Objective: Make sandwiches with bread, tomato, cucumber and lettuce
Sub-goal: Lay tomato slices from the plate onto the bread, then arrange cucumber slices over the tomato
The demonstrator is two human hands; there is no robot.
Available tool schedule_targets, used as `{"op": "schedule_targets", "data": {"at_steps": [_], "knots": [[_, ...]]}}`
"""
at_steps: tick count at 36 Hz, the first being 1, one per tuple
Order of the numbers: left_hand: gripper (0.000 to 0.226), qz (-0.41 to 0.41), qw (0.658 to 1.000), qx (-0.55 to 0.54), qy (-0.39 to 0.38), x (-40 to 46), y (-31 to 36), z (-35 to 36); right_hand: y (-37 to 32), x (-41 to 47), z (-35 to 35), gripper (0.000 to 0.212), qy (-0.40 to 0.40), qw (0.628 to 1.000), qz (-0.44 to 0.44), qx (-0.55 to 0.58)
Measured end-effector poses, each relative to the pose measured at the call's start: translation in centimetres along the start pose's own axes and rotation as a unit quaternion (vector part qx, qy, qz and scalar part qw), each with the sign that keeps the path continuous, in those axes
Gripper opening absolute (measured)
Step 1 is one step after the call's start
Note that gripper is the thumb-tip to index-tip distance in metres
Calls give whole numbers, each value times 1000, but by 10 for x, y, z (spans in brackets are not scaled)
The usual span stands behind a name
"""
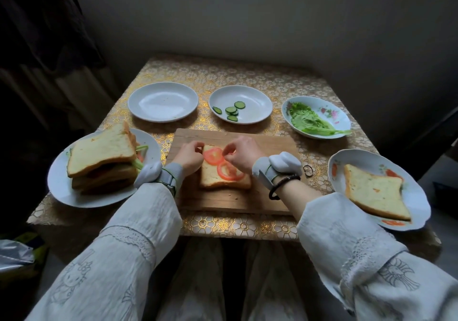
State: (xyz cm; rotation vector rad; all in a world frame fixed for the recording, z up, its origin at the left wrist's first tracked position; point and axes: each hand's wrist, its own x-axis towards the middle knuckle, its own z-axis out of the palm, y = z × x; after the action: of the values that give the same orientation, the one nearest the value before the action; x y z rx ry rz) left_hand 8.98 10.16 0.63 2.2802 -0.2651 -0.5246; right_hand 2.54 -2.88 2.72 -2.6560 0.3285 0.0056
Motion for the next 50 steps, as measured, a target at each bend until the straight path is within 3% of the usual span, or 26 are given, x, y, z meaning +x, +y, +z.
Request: {"op": "schedule_targets", "data": {"at_steps": [13, 19, 24, 28, 32, 40, 44, 50], "knots": [[44, -14, 998, 56, -6, 10, 12, -6, 0, 10, -15, 26, -29, 999, -12, -14], [19, 0, 968, 249, -34, 32, 38, -22, 9, 45, -36, 26, -22, 1000, 15, 5], [26, 53, 940, 337, -3, 67, 54, -26, 22, 78, -45, 27, -18, 999, 47, -3], [22, 112, 934, 341, 2, 103, 73, -25, 37, 119, -45, 28, 1, 997, 75, -16], [37, 149, 921, 359, -10, 138, 87, -19, 56, 157, -43, 31, 9, 995, 99, -19], [38, 183, 918, 351, -5, 182, 95, 11, 85, 201, -29, 41, 2, 994, 96, -61], [44, 171, 920, 350, -33, 197, 99, 24, 94, 217, -23, 43, -15, 993, 73, -88], [41, 135, 924, 353, -54, 206, 103, 23, 94, 229, -18, 31, -23, 991, 45, -122]]}}
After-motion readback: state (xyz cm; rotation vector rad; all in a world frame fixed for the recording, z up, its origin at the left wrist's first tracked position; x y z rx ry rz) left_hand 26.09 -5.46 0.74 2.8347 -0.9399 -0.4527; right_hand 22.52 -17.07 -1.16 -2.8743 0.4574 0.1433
